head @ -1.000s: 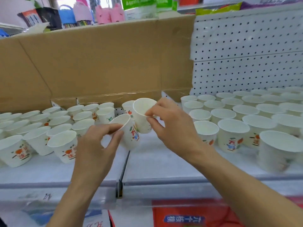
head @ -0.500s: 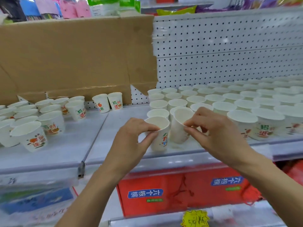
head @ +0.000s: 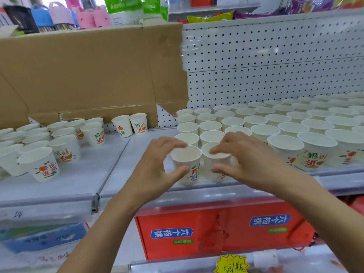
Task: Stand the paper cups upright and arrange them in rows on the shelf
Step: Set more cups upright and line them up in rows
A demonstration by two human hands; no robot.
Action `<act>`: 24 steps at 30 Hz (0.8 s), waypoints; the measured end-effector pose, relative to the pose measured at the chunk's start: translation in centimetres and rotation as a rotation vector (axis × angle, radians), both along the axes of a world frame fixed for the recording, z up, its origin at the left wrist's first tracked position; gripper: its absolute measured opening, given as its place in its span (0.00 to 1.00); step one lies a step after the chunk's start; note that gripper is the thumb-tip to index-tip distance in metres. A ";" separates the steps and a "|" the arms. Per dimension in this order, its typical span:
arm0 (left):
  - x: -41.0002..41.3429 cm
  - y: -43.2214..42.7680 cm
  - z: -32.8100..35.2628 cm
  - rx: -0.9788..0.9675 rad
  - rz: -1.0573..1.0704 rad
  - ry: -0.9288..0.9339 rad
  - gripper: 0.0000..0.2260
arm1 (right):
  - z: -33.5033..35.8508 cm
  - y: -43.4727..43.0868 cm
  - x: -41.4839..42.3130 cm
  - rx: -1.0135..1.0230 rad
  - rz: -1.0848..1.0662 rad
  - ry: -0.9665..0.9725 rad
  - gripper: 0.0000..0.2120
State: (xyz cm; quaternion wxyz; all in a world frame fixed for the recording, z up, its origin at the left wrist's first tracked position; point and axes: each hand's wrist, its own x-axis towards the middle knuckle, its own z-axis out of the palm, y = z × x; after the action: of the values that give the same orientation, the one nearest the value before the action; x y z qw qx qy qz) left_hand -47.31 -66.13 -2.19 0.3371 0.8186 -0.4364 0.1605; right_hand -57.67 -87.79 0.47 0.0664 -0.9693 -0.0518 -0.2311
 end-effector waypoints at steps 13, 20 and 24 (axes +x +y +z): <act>-1.7 -2.6 -1.9 -0.207 0.138 0.384 0.43 | 3.2 -1.3 1.3 -0.022 -0.101 0.196 0.34; -1.7 -3.3 -2.2 -0.247 0.173 0.404 0.42 | 2.2 -0.5 2.1 -0.112 -0.149 0.143 0.36; -1.7 -3.5 -2.5 -0.234 0.179 0.412 0.40 | 2.1 -0.4 2.4 -0.167 -0.197 0.136 0.34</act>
State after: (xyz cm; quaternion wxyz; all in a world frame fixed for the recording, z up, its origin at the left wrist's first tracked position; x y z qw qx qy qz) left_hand -49.05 -69.63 -4.72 0.4958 0.8249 -0.2626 0.0689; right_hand -55.31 -88.16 2.53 -0.0341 -0.9852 0.0290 -0.1654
